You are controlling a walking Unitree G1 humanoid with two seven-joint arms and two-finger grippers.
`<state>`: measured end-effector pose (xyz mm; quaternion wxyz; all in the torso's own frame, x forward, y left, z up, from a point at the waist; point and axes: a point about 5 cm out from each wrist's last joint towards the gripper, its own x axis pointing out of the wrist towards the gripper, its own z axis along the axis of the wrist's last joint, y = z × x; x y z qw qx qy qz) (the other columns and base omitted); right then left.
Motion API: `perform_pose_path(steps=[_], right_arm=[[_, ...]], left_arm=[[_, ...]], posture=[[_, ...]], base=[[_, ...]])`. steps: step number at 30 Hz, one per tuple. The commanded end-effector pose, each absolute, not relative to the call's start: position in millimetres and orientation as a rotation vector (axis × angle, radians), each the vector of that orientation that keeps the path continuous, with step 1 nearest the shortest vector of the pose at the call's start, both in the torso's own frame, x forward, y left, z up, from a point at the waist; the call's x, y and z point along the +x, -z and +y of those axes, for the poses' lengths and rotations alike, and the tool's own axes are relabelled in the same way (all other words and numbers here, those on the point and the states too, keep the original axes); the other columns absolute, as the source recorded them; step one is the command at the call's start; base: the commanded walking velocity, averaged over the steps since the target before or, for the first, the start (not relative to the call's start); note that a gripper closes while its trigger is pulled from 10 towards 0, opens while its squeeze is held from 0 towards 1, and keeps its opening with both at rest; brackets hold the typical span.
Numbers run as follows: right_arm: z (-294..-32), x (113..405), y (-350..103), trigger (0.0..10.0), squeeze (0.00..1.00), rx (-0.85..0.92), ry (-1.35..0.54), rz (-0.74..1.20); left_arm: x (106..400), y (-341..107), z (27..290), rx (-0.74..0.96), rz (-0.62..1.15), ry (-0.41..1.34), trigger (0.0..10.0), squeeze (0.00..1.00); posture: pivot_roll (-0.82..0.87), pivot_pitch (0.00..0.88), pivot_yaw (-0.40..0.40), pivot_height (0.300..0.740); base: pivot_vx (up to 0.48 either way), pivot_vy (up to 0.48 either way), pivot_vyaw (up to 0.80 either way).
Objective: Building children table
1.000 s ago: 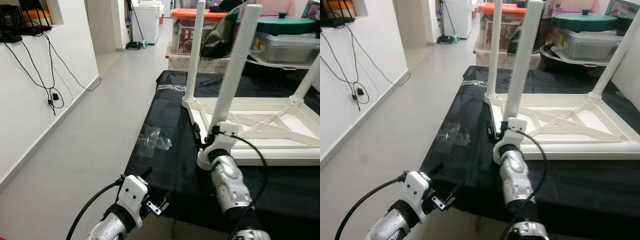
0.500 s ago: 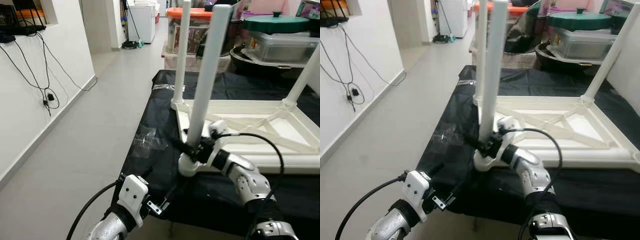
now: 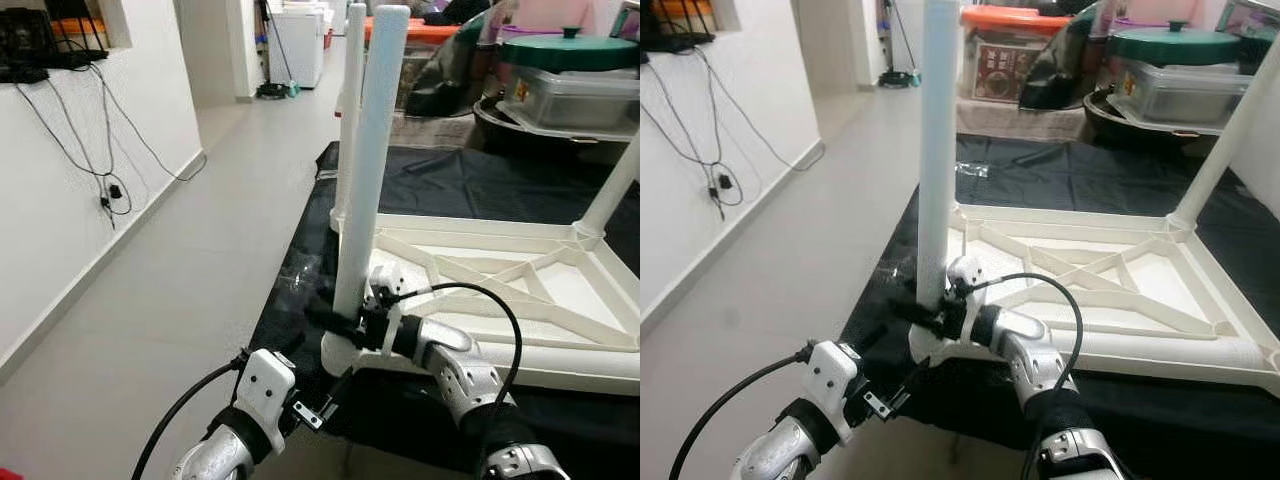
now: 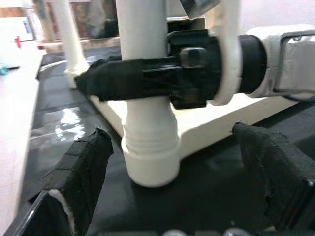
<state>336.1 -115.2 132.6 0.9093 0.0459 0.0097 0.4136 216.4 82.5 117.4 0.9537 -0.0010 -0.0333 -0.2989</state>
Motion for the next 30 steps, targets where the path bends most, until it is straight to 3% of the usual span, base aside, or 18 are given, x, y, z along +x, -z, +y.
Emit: perform_pose_path(steps=[1, 3, 4, 5, 6, 7, 8, 9, 10, 11, 15, 20, 21, 22, 26, 27, 30], right_arm=[[-129.5, 338.8, -130.7, 0.0, 0.0, 0.137, -0.681, 0.011], [-142.0, 339.2, -124.8, 0.0, 0.0, 0.138, -0.389, 0.015], [-142.0, 339.2, -124.8, 0.0, 0.0, 0.138, -0.389, 0.015], [-150.7, 338.3, -121.5, 0.0, 0.0, 0.139, -0.198, 0.017], [-150.7, 338.3, -121.5, 0.0, 0.0, 0.139, -0.198, 0.017], [-159.8, 333.4, -118.8, 0.0, 0.0, 0.123, -0.022, 0.022], [-159.8, 333.4, -118.8, 0.0, 0.0, 0.123, -0.022, 0.022], [-166.0, 326.3, -118.1, 0.0, 0.0, 0.121, 0.153, 0.026], [-166.0, 326.3, -118.1, 0.0, 0.0, 0.121, 0.153, 0.026], [-170.5, 320.2, -117.5, 0.0, 0.0, 0.119, 0.286, 0.029], [-161.6, 312.9, -119.6, 0.0, 0.0, 0.173, 0.477, 0.057], [-150.7, 314.8, -120.9, 0.0, 0.0, 0.21, 0.493, 0.074], [-144.9, 317.5, -122.8, 6.2, 0.0, 0.21, 0.441, 0.064], [-140.4, 319.6, -124.2, 10.0, 0.0, 0.204, 0.394, 0.059], [-136.3, 321.3, -125.2, 10.0, 0.0, 0.195, 0.352, 0.058], [-134.4, 321.5, -127.0, 10.0, 1.0, 0.201, 0.313, 0.038], [-133.6, 323.3, -129.5, 10.0, 1.0, 0.21, 0.266, 0.008]], left_arm=[[216.5, -111.6, 83.2, 0.004, -0.038, 0.605, 10.0, 0.0], [216.7, -112.1, 82.9, 0.002, -0.039, 0.605, 10.0, 0.0], [216.7, -112.1, 82.9, 0.002, -0.039, 0.605, 10.0, 0.0], [216.8, -112.3, 82.8, 0.001, -0.039, 0.605, 10.0, 0.0], [216.8, -112.3, 82.8, 0.001, -0.039, 0.605, 10.0, 0.0], [216.7, -112.1, 82.8, 0.0, -0.039, 0.607, 10.0, 0.0], [216.7, -112.1, 82.8, 0.0, -0.039, 0.607, 10.0, 0.0], [216.6, -112.0, 82.9, 0.0, -0.038, 0.609, 10.0, 0.0], [216.6, -112.0, 82.9, 0.0, -0.038, 0.609, 10.0, 0.0], [216.6, -111.9, 83.0, 0.0, -0.037, 0.61, 10.0, 0.0], [216.4, -111.4, 82.9, 0.001, -0.036, 0.609, 10.0, 0.0], [216.4, -111.4, 83.1, 0.002, -0.037, 0.607, 10.0, 0.0], [216.3, -111.5, 83.4, 0.002, -0.037, 0.607, 10.0, 0.0], [216.4, -111.4, 83.7, 0.002, -0.037, 0.607, 10.0, 0.0], [216.5, -111.2, 84.1, 0.002, -0.036, 0.608, 10.0, 0.0], [216.3, -110.9, 83.9, 0.002, -0.035, 0.609, 10.0, 0.0], [216.2, -110.6, 83.8, 0.002, -0.034, 0.611, 10.0, 0.0]], posture=[[0.06, 0.0, -0.041, 0.74], [0.04, 0.0, -0.034, 0.74], [0.04, 0.0, -0.034, 0.74], [0.04, 0.0, -0.034, 0.74], [0.04, 0.0, -0.034, 0.74], [0.04, 0.0, -0.029, 0.74], [0.04, 0.0, -0.029, 0.74], [0.04, 0.0, -0.028, 0.74], [0.04, 0.0, -0.028, 0.74], [0.04, 0.0, -0.027, 0.74], [0.05, 0.0, -0.029, 0.74], [0.05, 0.0, -0.033, 0.74], [0.05, 0.0, -0.033, 0.74], [0.05, 0.0, -0.031, 0.74], [0.04, 0.0, -0.031, 0.74], [0.04, 0.0, -0.031, 0.74], [0.04, 0.0, -0.03, 0.74]], base=[[0.0, 0.0, 0.0], [0.0, 0.0, 0.0], [0.0, 0.0, 0.0], [0.0, 0.0, 0.0], [0.0, 0.0, 0.0], [0.0, 0.0, 0.0], [0.0, 0.0, 0.0], [0.0, 0.0, 0.0], [0.0, 0.0, 0.0], [0.0, 0.0, 0.0], [0.0, 0.0, 0.0], [0.0, 0.0, 0.0], [0.0, 0.0, 0.0], [0.0, 0.0, 0.0], [0.0, 0.0, 0.0], [0.0, 0.0, 0.0], [0.0, 0.0, 0.0]])
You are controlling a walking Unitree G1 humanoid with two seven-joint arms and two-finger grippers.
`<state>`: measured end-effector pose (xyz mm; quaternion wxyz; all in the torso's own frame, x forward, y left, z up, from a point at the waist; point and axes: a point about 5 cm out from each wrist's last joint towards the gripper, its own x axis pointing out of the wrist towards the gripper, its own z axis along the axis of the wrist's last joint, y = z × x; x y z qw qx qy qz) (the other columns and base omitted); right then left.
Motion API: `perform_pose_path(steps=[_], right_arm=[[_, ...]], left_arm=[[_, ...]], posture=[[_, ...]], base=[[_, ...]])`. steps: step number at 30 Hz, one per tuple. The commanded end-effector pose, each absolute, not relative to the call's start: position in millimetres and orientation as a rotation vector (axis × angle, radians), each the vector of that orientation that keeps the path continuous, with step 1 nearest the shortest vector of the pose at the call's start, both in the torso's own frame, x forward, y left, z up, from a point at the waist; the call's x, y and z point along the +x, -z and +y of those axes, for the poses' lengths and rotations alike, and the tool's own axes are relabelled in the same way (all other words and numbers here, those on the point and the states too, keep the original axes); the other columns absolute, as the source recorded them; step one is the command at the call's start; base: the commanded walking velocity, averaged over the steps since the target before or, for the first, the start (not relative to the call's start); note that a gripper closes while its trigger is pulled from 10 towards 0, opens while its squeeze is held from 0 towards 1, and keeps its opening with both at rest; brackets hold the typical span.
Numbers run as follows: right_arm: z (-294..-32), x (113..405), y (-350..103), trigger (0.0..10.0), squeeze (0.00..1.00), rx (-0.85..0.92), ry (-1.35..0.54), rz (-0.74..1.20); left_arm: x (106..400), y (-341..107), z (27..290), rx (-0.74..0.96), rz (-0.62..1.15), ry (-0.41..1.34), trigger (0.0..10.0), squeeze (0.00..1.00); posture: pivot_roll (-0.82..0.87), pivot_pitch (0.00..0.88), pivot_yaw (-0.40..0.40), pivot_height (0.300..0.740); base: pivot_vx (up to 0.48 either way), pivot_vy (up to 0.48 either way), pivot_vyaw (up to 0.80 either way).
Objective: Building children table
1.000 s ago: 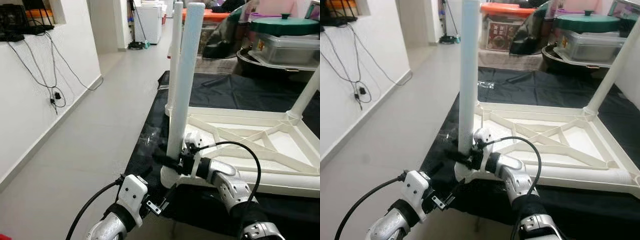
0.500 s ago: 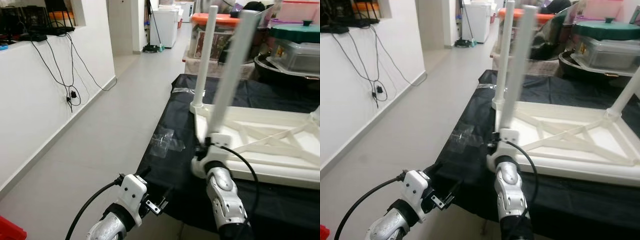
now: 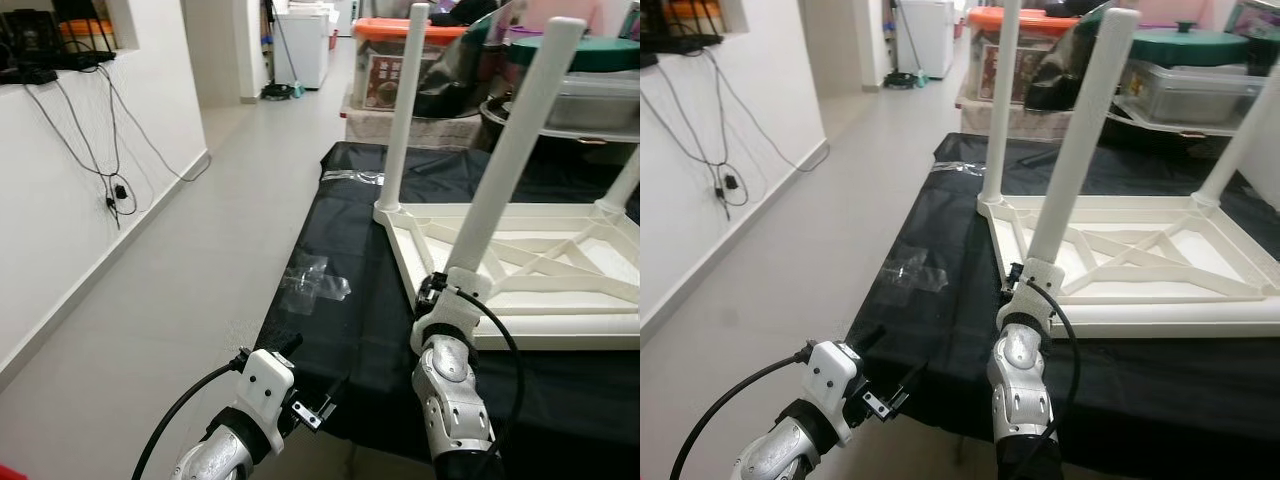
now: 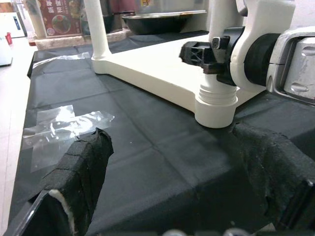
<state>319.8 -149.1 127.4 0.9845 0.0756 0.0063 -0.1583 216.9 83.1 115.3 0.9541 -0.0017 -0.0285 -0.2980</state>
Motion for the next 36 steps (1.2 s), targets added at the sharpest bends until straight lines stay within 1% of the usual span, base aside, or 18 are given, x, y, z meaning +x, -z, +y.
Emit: perform_pose_path(steps=[1, 2, 3, 4, 6, 7, 12, 14, 15, 16, 18, 22, 25, 31, 32, 34, 35, 36], right_arm=[[-133.6, 323.3, -129.5, 10.0, 1.0, 0.21, 0.266, 0.008], [-134.0, 325.6, -133.6, 10.0, 0.86, 0.218, 0.218, -0.024], [-134.0, 325.6, -133.6, 10.0, 0.86, 0.218, 0.218, -0.024], [-135.0, 328.7, -137.8, 10.0, 0.0, 0.226, 0.157, -0.057], [-134.8, 336.5, -146.2, 10.0, 0.0, 0.274, -0.091, -0.099], [-134.8, 336.5, -146.2, 10.0, 0.0, 0.274, -0.091, -0.099], [-141.8, 341.2, -162.9, 10.0, 0.0, 0.247, -0.378, -0.154], [-141.8, 341.2, -162.9, 10.0, 0.0, 0.247, -0.378, -0.154], [-140.5, 340.7, -166.0, 10.0, 0.0, 0.25, -0.53, -0.125], [-140.5, 340.7, -166.0, 10.0, 0.0, 0.25, -0.53, -0.125], [-136.2, 337.7, -165.4, 10.0, 0.0, 0.268, -0.793, -0.045], [-134.8, 335.6, -163.8, 10.0, 0.0, 0.264, -0.933, -0.019], [-127.1, 329.3, -158.8, 10.0, 0.0, 0.2, -1.154, 0.043], [-112.5, 325.8, -149.6, 10.0, 0.0, 0.151, -1.308, 0.11], [-110.2, 324.4, -144.9, 1.9, 0.0, 0.132, -1.316, 0.129], [-109.4, 323.4, -141.8, 1.9, 0.0, 0.119, -1.318, 0.141], [-109.2, 322.8, -138.1, 0.0, 0.0, 0.101, -1.305, 0.153], [-109.2, 322.8, -138.1, 0.0, 0.0, 0.101, -1.305, 0.153]], left_arm=[[216.2, -110.6, 83.8, 0.002, -0.034, 0.611, 10.0, 0.0], [216.1, -110.4, 83.5, 0.001, -0.033, 0.612, 10.0, 0.0], [216.1, -110.4, 83.5, 0.001, -0.033, 0.612, 10.0, 0.0], [216.0, -110.2, 83.2, 0.0, -0.032, 0.613, 10.0, 0.0], [215.9, -109.9, 82.8, 0.0, -0.032, 0.615, 10.0, 0.0], [215.9, -109.9, 82.8, 0.0, -0.032, 0.615, 10.0, 0.0], [215.9, -109.4, 83.0, 0.002, -0.031, 0.617, 10.0, 0.0], [215.9, -109.4, 83.0, 0.002, -0.031, 0.617, 10.0, 0.0], [216.0, -109.0, 83.0, 0.003, -0.03, 0.617, 10.0, 0.0], [216.0, -109.0, 83.0, 0.003, -0.03, 0.617, 10.0, 0.0], [216.3, -108.7, 82.9, 0.003, -0.029, 0.618, 10.0, 0.0], [216.1, -108.2, 82.6, 0.004, -0.028, 0.619, 10.0, 0.0], [216.2, -108.3, 82.0, 0.005, -0.03, 0.619, 10.0, 0.0], [216.2, -109.3, 82.4, 0.007, -0.034, 0.618, 10.0, 0.0], [216.2, -109.5, 82.6, 0.007, -0.034, 0.618, 10.0, 0.0], [216.2, -109.6, 82.7, 0.007, -0.034, 0.618, 10.0, 0.0], [216.3, -109.6, 82.7, 0.007, -0.033, 0.617, 10.0, 0.0], [216.3, -109.6, 82.7, 0.007, -0.033, 0.617, 10.0, 0.0]], posture=[[0.04, 0.0, -0.03, 0.74], [0.04, 0.0, -0.028, 0.74], [0.04, 0.0, -0.028, 0.74], [0.04, 0.0, -0.029, 0.74], [0.04, 0.0, -0.03, 0.74], [0.04, 0.0, -0.03, 0.74], [0.05, 0.0, -0.027, 0.74], [0.05, 0.0, -0.027, 0.74], [0.06, 0.0, -0.031, 0.74], [0.06, 0.0, -0.031, 0.74], [0.06, 0.0, -0.032, 0.74], [0.06, 0.0, -0.033, 0.74], [0.07, 0.0, -0.042, 0.74], [0.07, 0.0, -0.041, 0.74], [0.07, 0.0, -0.04, 0.74], [0.07, 0.0, -0.04, 0.74], [0.07, 0.0, -0.038, 0.74], [0.07, 0.0, -0.038, 0.74]], base=[[0.0, 0.0, 0.0], [0.0, 0.0, 0.0], [0.0, 0.0, 0.0], [0.0, 0.0, 0.0], [0.0, 0.0, 0.0], [0.0, 0.0, 0.0], [0.0, 0.0, 0.0], [0.0, 0.0, 0.0], [0.0, 0.0, 0.0], [0.0, 0.0, 0.0], [0.0, 0.0, 0.0], [0.0, 0.0, 0.0], [0.0, 0.0, 0.0], [0.0, 0.0, 0.0], [0.0, 0.0, 0.0], [0.0, 0.0, 0.0], [0.0, 0.0, 0.0], [0.0, 0.0, 0.0]])
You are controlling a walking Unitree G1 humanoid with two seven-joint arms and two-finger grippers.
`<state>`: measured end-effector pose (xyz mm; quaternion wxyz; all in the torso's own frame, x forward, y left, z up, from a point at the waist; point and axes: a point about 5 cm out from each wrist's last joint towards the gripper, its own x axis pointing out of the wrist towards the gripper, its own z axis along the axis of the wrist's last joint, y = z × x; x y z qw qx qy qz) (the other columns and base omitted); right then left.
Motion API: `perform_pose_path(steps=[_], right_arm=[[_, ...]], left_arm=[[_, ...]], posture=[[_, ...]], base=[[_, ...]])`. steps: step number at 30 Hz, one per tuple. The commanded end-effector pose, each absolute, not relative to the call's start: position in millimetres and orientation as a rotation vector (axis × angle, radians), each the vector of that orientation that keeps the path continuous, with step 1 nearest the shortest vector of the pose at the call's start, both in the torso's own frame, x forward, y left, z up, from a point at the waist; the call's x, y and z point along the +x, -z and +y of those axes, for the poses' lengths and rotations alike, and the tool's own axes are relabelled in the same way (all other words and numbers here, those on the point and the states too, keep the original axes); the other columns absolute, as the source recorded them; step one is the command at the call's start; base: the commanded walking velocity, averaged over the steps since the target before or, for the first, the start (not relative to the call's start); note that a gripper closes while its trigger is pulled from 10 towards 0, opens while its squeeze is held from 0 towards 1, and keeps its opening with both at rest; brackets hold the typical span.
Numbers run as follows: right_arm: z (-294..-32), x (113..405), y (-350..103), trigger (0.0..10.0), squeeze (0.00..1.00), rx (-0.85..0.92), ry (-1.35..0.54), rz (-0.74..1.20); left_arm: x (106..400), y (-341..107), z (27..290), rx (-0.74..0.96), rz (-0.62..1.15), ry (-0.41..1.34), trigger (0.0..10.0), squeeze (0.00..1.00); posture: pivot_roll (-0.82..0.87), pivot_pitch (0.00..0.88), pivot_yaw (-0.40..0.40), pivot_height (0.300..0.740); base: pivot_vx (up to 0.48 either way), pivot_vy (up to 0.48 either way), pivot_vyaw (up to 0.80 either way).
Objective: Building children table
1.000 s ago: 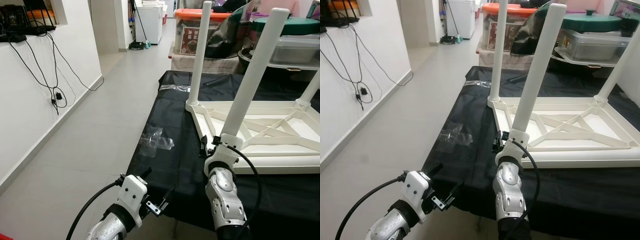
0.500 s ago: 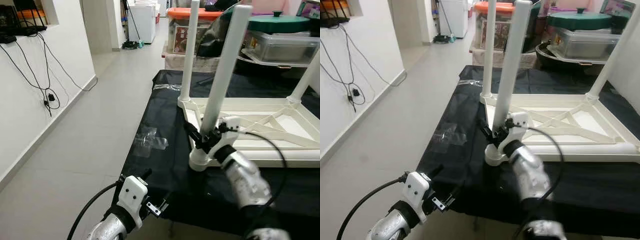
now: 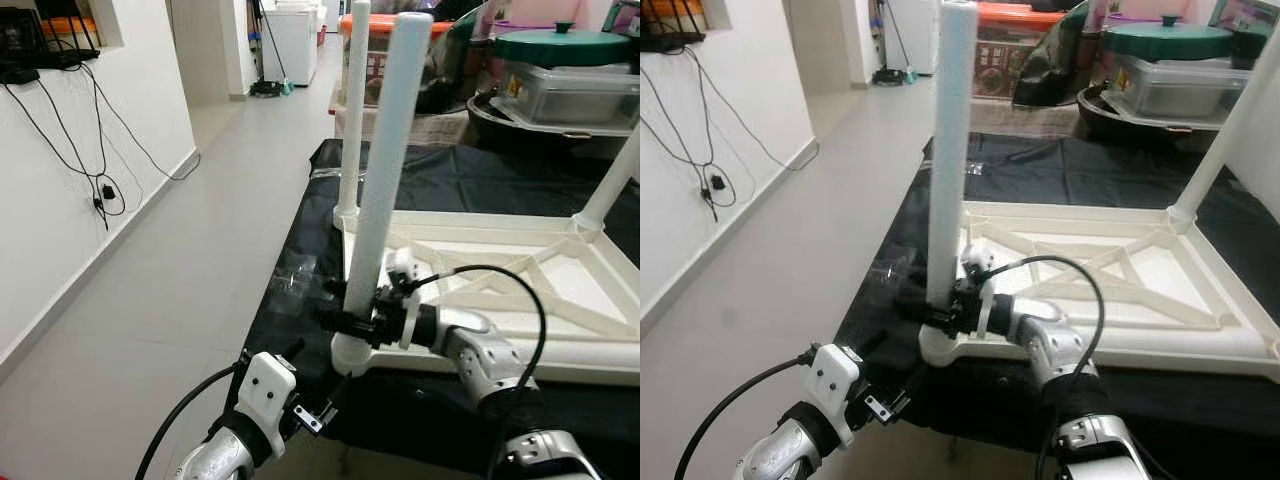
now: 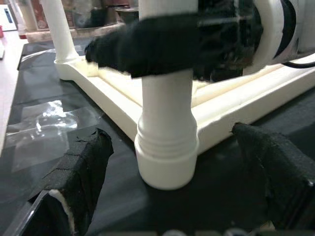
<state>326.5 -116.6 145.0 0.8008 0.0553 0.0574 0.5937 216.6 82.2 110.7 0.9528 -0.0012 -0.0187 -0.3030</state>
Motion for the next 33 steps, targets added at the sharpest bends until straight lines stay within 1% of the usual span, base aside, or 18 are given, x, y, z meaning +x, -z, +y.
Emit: perform_pose_path(steps=[1, 3, 4, 5, 8, 11, 12, 13, 14, 16, 18, 20, 21, 23, 26, 31, 32, 33], right_arm=[[-109.9, 322.2, -134.3, 0.0, 0.0, 0.081, -1.288, 0.159], [-109.9, 322.2, -134.3, 0.0, 0.0, 0.081, -1.288, 0.159], [-111.5, 323.2, -132.6, 0.0, 0.0, 0.076, -1.248, 0.155], [-114.8, 330.5, -133.7, 0.0, 0.0, 0.089, -1.105, 0.116], [-115.6, 332.4, -134.4, 0.0, 0.0, 0.095, -1.071, 0.106], [-127.0, 349.2, -142.3, 0.0, 0.0, 0.141, -0.685, 0.023], [-127.0, 349.2, -142.3, 0.0, 0.0, 0.141, -0.685, 0.023], [-132.1, 352.3, -142.6, 0.0, 0.0, 0.137, -0.541, 0.008], [-132.1, 352.3, -142.6, 0.0, 0.0, 0.137, -0.541, 0.008], [-148.8, 351.8, -138.7, 0.0, 0.0, 0.131, -0.154, 0.004], [-148.8, 351.8, -138.7, 0.0, 0.0, 0.131, -0.154, 0.004], [-157.3, 339.9, -132.8, 0.0, 0.0, 0.127, 0.144, 0.023], [-157.3, 339.9, -132.8, 0.0, 0.0, 0.127, 0.144, 0.023], [-154.4, 327.9, -127.5, 0.0, 0.0, 0.17, 0.328, 0.055], [-149.6, 321.5, -123.1, 0.0, 0.0, 0.223, 0.416, 0.088], [-143.5, 321.1, -121.1, 0.0, 0.0, 0.253, 0.409, 0.101], [-138.9, 322.8, -120.9, 0.3, 0.0, 0.27, 0.391, 0.099], [-138.9, 322.8, -120.9, 0.3, 0.0, 0.27, 0.391, 0.099]], left_arm=[[216.4, -109.7, 82.6, 0.007, -0.033, 0.617, 10.0, 0.0], [216.4, -109.7, 82.6, 0.007, -0.033, 0.617, 10.0, 0.0], [216.7, -109.7, 82.3, 0.006, -0.033, 0.617, 10.0, 0.0], [216.8, -109.6, 82.0, 0.003, -0.033, 0.616, 10.0, 0.0], [216.8, -109.5, 82.0, 0.003, -0.033, 0.616, 10.0, 0.0], [216.3, -109.4, 82.6, 0.0, -0.031, 0.618, 10.0, 0.0], [216.3, -109.4, 82.6, 0.0, -0.031, 0.618, 10.0, 0.0], [216.1, -109.3, 82.8, 0.0, -0.03, 0.619, 10.0, 0.0], [216.1, -109.3, 82.8, 0.0, -0.03, 0.619, 10.0, 0.0], [216.6, -109.1, 83.5, 0.001, -0.028, 0.62, 10.0, 0.0], [216.6, -109.1, 83.5, 0.001, -0.028, 0.62, 10.0, 0.0], [217.0, -109.0, 84.0, -0.001, -0.026, 0.622, 10.0, 0.0], [217.0, -109.0, 84.0, -0.001, -0.026, 0.622, 10.0, 0.0], [217.4, -108.7, 84.0, 0.0, -0.024, 0.622, 10.0, 0.0], [217.7, -108.7, 83.9, 0.001, -0.025, 0.621, 10.0, 0.0], [217.8, -108.6, 83.7, 0.001, -0.025, 0.62, 10.0, 0.0], [217.8, -108.6, 83.6, 0.0, -0.026, 0.619, 10.0, 0.0], [217.8, -108.6, 83.6, 0.0, -0.026, 0.619, 10.0, 0.0]], posture=[[0.06, 0.0, -0.037, 0.74], [0.06, 0.0, -0.037, 0.74], [0.06, 0.0, -0.042, 0.74], [0.04, 0.0, -0.037, 0.74], [0.04, 0.0, -0.037, 0.74], [0.04, 0.0, -0.03, 0.74], [0.04, 0.0, -0.03, 0.74], [0.04, 0.0, -0.027, 0.74], [0.04, 0.0, -0.027, 0.74], [0.03, 0.0, -0.025, 0.74], [0.03, 0.0, -0.025, 0.74], [0.03, 0.0, -0.022, 0.74], [0.03, 0.0, -0.022, 0.74], [0.04, 0.0, -0.023, 0.74], [0.04, 0.0, -0.027, 0.74], [0.03, 0.0, -0.027, 0.74], [0.03, 0.0, -0.031, 0.74], [0.03, 0.0, -0.031, 0.74]], base=[[0.0, 0.0, 0.0], [0.0, 0.0, 0.0], [0.0, 0.0, 0.0], [0.0, 0.0, 0.0], [0.0, 0.0, 0.0], [0.0, 0.0, 0.0], [0.0, 0.0, 0.0], [0.0, 0.0, 0.0], [0.0, 0.0, 0.0], [0.0, 0.0, 0.0], [0.0, 0.0, 0.0], [0.0, 0.0, 0.0], [0.0, 0.0, 0.0], [0.0, 0.0, 0.0], [0.0, 0.0, 0.0], [0.0, 0.0, 0.0], [0.0, 0.0, 0.0], [0.0, 0.0, 0.0]])
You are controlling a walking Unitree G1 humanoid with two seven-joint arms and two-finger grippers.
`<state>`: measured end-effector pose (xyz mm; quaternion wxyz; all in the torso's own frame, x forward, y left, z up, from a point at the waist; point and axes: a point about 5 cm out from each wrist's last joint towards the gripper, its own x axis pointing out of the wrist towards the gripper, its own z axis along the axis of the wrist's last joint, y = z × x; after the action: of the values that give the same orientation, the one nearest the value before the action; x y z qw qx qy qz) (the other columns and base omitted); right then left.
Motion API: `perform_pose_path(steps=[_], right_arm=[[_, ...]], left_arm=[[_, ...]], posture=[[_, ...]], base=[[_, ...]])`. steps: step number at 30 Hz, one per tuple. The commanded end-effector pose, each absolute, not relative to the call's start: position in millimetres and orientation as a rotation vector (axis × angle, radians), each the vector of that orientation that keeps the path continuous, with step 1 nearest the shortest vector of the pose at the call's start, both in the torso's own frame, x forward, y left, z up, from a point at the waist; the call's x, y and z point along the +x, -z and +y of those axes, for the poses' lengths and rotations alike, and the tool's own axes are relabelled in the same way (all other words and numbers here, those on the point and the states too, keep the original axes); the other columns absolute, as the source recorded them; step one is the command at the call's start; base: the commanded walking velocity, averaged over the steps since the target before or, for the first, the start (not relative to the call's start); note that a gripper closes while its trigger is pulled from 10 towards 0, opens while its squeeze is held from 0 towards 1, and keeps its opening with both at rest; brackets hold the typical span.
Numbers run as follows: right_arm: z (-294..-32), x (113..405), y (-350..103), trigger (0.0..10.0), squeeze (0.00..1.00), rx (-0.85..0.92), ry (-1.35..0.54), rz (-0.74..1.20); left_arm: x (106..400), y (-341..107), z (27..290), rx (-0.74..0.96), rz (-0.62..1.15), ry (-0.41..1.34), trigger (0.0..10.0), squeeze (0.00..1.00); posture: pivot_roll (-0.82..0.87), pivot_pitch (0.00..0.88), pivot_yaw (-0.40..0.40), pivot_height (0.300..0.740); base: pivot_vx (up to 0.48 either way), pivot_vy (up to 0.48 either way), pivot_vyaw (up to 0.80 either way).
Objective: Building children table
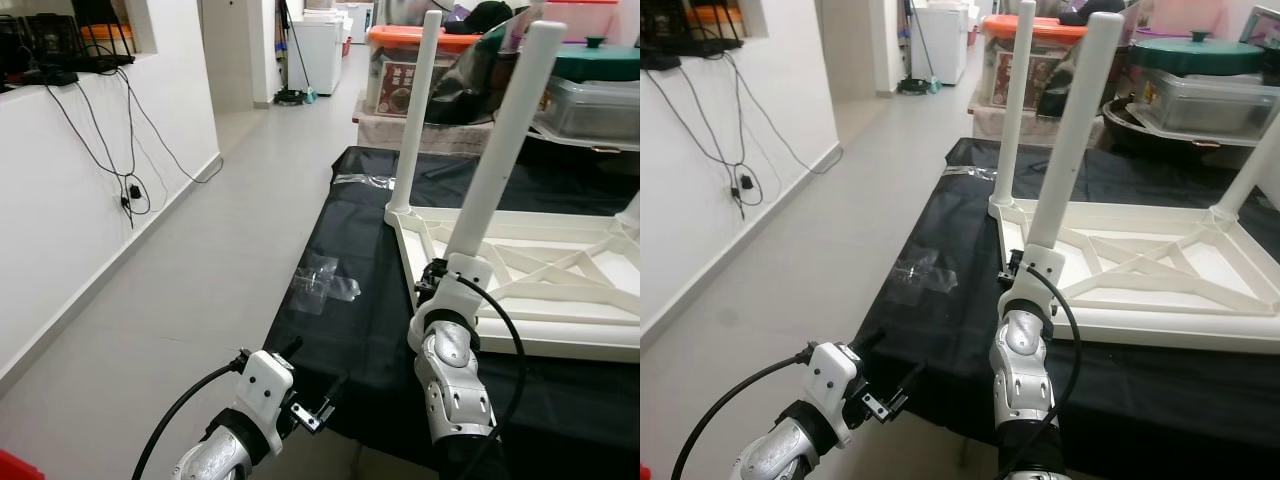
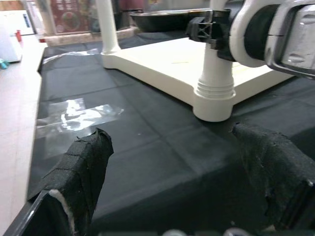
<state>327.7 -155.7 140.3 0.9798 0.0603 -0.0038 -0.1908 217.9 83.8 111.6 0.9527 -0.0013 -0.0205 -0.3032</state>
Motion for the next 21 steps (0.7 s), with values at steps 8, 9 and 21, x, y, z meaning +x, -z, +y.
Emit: perform_pose_path(steps=[8, 9, 21], right_arm=[[-127.3, 333.2, -139.5, 10.0, 0.0, 0.264, 0.208, -0.019], [-127.3, 333.2, -139.5, 10.0, 0.0, 0.264, 0.208, -0.019], [-126.0, 343.9, -149.3, 10.0, 0.0, 0.246, -0.547, 0.005]], left_arm=[[218.3, -108.4, 83.0, -0.006, -0.024, 0.619, 10.0, 0.0], [218.3, -108.4, 83.0, -0.006, -0.024, 0.619, 10.0, 0.0], [218.2, -108.1, 82.8, -0.005, -0.024, 0.622, 10.0, 0.0]], posture=[[0.03, 0.0, -0.031, 0.74], [0.03, 0.0, -0.031, 0.74], [0.03, 0.0, -0.028, 0.74]], base=[[0.0, 0.0, 0.0], [0.0, 0.0, 0.0], [0.0, 0.0, 0.0]])
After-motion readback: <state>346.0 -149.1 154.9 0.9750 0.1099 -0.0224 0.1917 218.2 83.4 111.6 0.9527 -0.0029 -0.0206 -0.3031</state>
